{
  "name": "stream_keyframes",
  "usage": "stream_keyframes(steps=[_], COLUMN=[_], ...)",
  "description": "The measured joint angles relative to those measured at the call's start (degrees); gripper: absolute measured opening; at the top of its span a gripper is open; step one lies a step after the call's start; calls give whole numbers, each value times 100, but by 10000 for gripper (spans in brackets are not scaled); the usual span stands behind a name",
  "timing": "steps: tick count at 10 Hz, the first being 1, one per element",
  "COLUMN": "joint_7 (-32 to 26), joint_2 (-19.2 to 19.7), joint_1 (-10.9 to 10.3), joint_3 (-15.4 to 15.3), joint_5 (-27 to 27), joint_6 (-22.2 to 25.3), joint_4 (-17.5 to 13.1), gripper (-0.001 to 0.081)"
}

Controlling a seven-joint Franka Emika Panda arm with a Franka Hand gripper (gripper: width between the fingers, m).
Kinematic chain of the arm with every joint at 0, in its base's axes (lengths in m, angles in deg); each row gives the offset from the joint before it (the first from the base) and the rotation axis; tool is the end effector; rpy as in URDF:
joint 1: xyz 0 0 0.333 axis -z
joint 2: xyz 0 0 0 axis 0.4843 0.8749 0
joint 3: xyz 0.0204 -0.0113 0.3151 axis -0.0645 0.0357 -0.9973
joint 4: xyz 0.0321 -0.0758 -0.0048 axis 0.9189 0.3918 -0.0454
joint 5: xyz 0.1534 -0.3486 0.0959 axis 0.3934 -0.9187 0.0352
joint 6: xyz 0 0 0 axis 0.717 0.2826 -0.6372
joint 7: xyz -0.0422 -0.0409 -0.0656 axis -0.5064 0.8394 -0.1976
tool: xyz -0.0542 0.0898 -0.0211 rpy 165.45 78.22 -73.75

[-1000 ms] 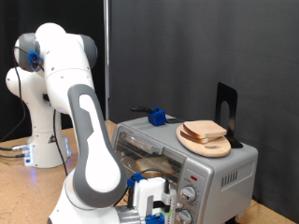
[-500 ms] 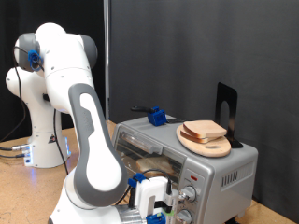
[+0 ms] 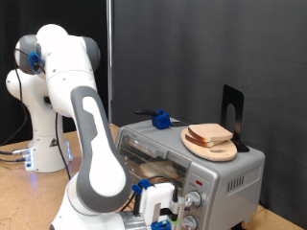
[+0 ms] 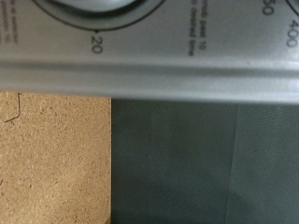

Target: Make a piece of toast with the oven

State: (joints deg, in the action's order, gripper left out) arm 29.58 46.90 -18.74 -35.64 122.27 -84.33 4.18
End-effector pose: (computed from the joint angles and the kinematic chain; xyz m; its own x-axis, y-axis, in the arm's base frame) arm 0.6704 -0.0474 0.1420 0.7057 -0.2716 -0.6544 -0.6765 0.0164 -0.7363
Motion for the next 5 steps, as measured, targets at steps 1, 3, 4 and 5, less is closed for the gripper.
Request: stream_keyframes(steps=[1,3,4,5], joint_7=[41,48,48,47], joint_2=[24,54,54,54], joint_1=[0,0,-1,-4], joint_3=[0,0,-5,-13], joint_5=[0,-3,-5,-8], joint_6=[-31,-44,-31,-25], joint_4=[-62,-121,-130,-136], gripper=[803,803,803,690])
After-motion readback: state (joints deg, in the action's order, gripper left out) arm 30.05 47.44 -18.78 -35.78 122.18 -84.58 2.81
